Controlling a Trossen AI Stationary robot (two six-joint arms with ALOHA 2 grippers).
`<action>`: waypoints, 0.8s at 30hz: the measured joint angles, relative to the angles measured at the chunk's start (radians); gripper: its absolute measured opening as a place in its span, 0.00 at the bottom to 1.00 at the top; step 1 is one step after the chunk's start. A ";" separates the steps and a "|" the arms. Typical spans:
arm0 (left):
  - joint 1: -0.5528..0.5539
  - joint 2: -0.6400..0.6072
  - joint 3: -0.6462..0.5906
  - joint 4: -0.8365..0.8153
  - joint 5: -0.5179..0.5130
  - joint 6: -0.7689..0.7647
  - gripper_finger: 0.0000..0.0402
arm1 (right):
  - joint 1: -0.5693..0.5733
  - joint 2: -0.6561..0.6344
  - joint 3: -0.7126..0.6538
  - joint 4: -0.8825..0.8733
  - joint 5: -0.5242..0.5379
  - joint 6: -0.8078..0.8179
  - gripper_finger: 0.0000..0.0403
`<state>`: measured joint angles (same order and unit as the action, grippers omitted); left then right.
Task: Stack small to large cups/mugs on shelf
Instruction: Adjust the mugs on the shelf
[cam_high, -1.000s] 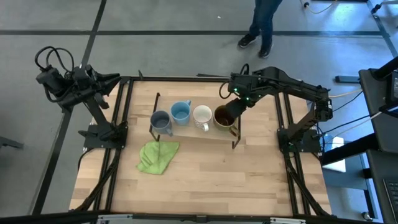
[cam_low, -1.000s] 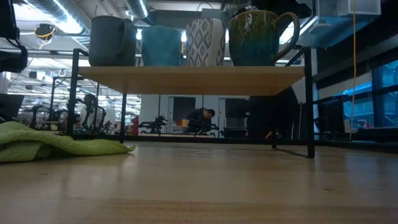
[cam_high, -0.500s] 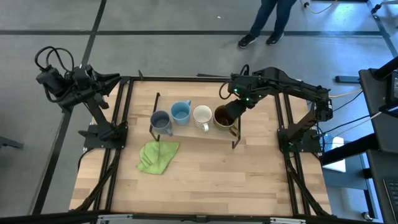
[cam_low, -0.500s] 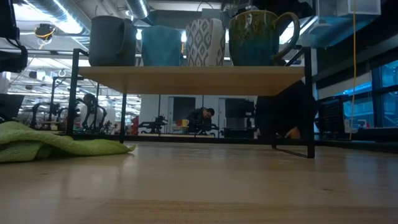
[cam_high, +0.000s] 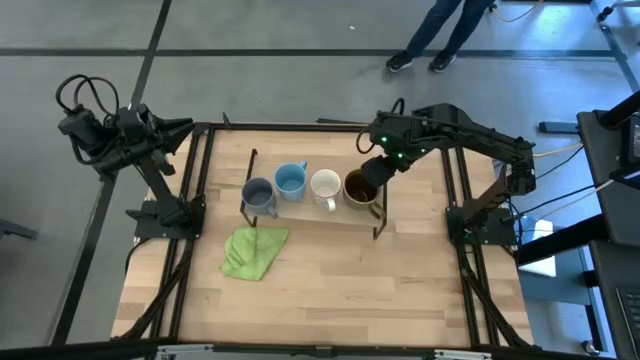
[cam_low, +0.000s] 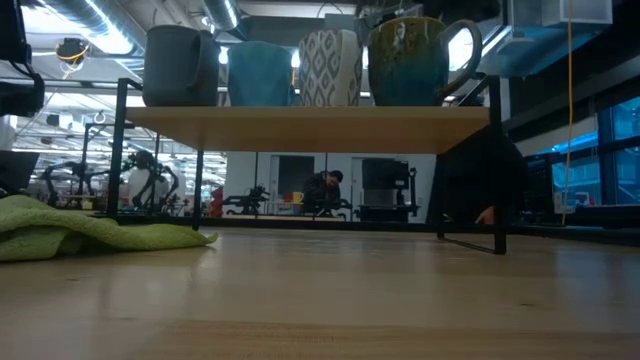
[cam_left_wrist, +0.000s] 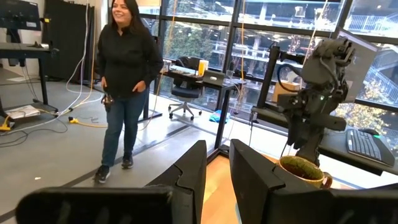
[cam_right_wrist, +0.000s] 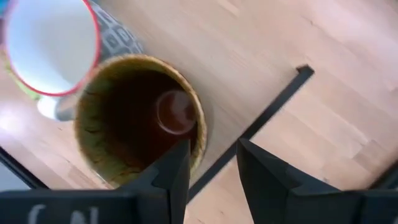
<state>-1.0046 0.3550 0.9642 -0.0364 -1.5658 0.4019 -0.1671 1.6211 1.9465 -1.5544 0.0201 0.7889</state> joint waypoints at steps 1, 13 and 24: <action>0.000 0.000 0.000 0.000 0.000 0.000 0.17 | 0.005 0.000 -0.003 -0.011 -0.002 0.009 0.33; 0.000 0.000 0.000 0.000 0.000 -0.005 0.17 | 0.023 0.008 -0.094 0.001 0.003 0.020 0.33; 0.000 0.000 0.000 0.000 0.000 0.001 0.17 | 0.029 0.009 -0.134 0.103 0.003 0.063 0.33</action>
<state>-1.0043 0.3550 0.9642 -0.0368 -1.5658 0.4026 -0.1383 1.6301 1.8125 -1.4514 0.0235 0.8523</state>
